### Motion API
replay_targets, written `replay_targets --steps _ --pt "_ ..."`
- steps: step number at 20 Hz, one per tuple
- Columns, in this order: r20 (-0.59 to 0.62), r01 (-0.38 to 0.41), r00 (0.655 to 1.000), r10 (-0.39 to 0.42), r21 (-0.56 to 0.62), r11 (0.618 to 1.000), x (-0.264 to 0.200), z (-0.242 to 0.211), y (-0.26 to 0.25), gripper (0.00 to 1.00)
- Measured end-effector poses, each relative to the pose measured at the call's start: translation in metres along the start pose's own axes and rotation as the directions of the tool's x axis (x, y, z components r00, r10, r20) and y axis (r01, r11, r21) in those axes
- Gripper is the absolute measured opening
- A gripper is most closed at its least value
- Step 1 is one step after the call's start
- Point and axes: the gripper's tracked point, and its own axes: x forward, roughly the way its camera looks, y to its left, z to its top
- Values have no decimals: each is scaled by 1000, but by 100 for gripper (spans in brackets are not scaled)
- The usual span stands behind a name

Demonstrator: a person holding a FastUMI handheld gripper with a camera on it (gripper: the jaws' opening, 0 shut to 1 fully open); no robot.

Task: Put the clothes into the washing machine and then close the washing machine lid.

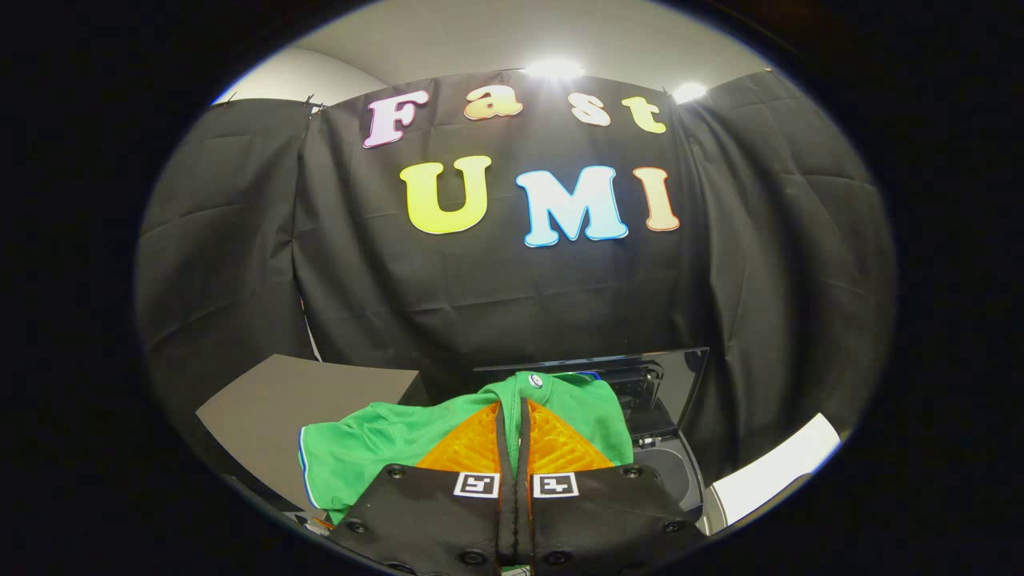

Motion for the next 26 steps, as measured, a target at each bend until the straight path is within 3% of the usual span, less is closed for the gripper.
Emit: replay_targets --steps 11,26 --pt "-37 32 999 -33 -24 999 21 -25 -46 2" --pt "-186 85 978 -96 -66 994 77 -135 -104 2"
